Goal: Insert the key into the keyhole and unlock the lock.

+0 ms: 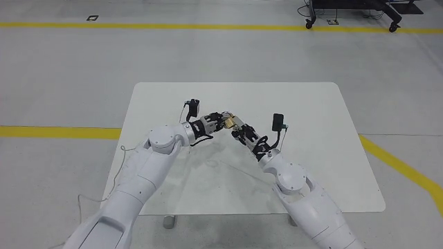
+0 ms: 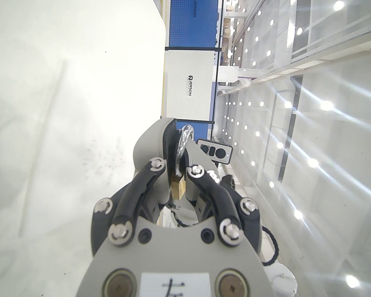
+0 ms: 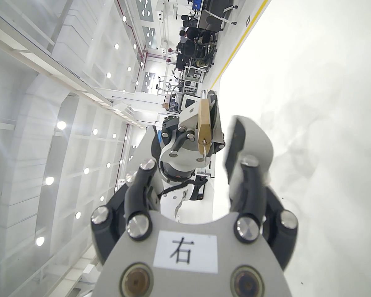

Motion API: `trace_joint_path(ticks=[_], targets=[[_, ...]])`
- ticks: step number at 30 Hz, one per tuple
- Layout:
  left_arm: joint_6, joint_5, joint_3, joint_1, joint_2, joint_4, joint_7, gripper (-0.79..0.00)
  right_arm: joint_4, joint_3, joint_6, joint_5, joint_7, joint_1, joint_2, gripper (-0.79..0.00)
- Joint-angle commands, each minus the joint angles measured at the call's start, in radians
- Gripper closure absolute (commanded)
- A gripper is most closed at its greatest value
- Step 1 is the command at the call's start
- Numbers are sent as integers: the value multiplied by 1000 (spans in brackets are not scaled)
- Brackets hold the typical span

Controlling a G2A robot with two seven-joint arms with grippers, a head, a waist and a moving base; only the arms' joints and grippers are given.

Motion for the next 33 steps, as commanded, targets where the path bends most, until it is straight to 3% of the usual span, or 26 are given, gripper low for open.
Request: trace_joint_path(ticks=[1,8,10,14,18,19,23,27,33], targets=[[3,-12,-2,-2,-1,7,-9,0,0,0,0,0,0,0,0,-785],[-10,-38,-10,-6,-5,22,-11,0,0,0,0,0,0,0,0,-785],[-23,-70,-22,0,-5,22,-19,0,-18,14,-29,108,37,-16,-2,-785],[-13,-245,-61,22,-10,30,-124,0,-15,90,-101,444,277,-48,3,-785],[23,-388,-86,17,-17,82,-222,0,30,122,-60,699,565,-43,6,-779],[35,-414,-87,15,-20,94,-242,0,46,119,-34,734,627,-35,7,-585],[56,-443,-71,-5,-31,139,-278,0,111,88,-3,752,702,12,1,-388],[48,-435,-50,-21,-41,165,-282,0,166,53,-5,759,703,59,-10,-320],[41,-450,-51,-36,-47,197,-304,0,212,33,-15,769,680,89,-20,-299]])
